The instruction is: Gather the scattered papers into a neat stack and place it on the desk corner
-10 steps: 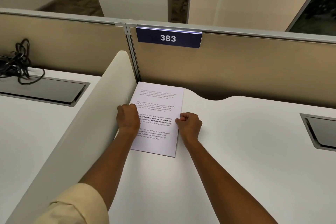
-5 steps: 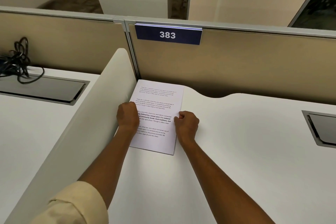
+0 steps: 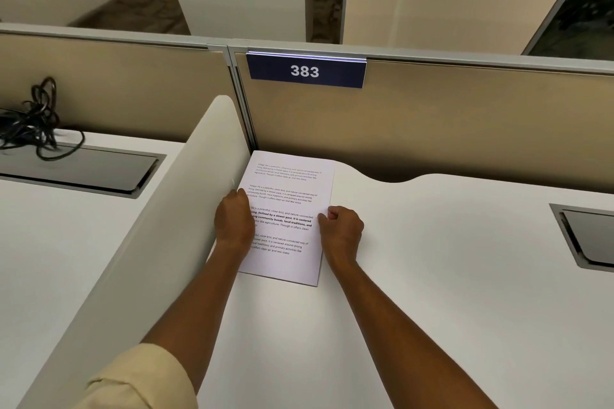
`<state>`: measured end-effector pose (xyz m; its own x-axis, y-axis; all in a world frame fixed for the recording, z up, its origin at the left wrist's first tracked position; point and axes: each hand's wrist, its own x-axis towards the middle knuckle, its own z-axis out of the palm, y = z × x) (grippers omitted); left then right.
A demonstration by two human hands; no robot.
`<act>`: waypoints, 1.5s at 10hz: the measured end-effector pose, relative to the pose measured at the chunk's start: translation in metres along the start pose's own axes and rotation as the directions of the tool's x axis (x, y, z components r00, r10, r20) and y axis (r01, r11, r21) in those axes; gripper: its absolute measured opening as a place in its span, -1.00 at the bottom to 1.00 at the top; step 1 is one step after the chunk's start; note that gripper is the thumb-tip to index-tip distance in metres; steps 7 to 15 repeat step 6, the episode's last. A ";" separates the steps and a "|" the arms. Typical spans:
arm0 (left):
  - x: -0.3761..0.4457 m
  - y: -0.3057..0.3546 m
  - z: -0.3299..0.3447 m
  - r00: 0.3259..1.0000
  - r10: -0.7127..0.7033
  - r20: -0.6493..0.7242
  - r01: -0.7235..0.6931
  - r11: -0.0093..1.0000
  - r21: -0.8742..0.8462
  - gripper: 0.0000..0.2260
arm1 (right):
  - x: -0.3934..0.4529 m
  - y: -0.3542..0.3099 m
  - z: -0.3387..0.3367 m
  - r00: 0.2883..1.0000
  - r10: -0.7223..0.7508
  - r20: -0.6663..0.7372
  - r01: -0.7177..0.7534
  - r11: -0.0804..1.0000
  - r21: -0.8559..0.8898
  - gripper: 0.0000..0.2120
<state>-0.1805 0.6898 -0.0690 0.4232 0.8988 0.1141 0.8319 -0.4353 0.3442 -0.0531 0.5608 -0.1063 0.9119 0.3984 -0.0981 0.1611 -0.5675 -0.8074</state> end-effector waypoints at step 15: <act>-0.104 0.086 -0.030 0.956 0.288 0.056 -0.275 0.946 -0.172 -0.28 | -0.032 0.037 -0.170 0.928 -0.354 -0.118 0.289 0.881 -0.374 -0.41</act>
